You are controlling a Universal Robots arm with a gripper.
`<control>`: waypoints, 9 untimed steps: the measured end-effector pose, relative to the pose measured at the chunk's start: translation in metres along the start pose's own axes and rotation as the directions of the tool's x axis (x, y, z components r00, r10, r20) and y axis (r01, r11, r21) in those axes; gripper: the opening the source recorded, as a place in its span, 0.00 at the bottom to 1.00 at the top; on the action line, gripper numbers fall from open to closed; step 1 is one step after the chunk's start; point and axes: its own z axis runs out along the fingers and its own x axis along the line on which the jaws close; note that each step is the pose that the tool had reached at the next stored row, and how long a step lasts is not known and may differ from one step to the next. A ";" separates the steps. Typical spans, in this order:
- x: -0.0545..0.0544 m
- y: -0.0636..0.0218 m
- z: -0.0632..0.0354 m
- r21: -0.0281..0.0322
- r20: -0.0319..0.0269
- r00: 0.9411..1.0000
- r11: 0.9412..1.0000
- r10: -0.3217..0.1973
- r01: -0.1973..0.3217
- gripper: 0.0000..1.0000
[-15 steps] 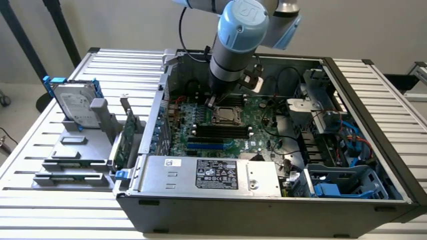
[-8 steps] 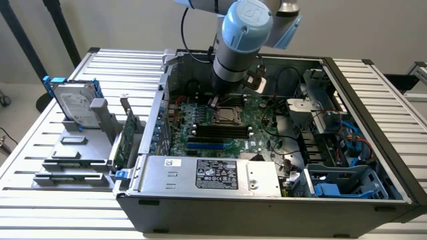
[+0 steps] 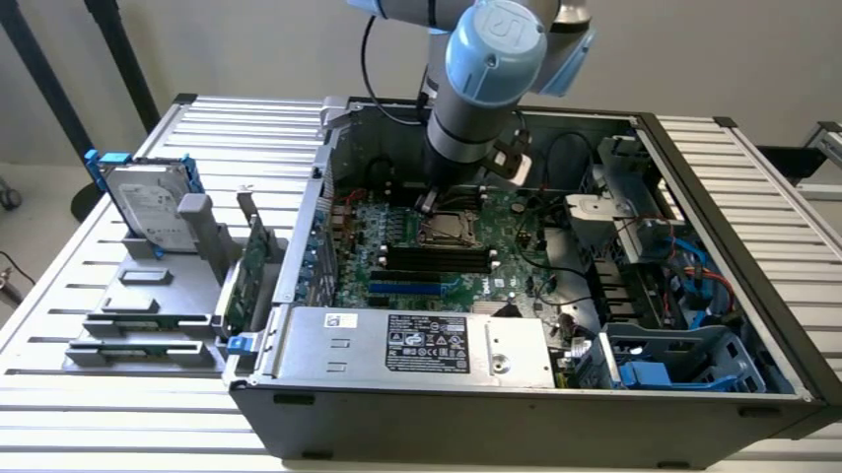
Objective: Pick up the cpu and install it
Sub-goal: 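Close the cpu cover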
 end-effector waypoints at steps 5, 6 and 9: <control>-0.001 0.0008 0.0035 -0.001 -0.001 1.000 1.000 0.012 -0.012 0.11; -0.001 0.0009 0.0041 -0.001 -0.001 1.000 1.000 0.015 -0.015 0.11; -0.002 0.0011 0.0048 0.003 0.000 1.000 1.000 0.020 -0.020 0.11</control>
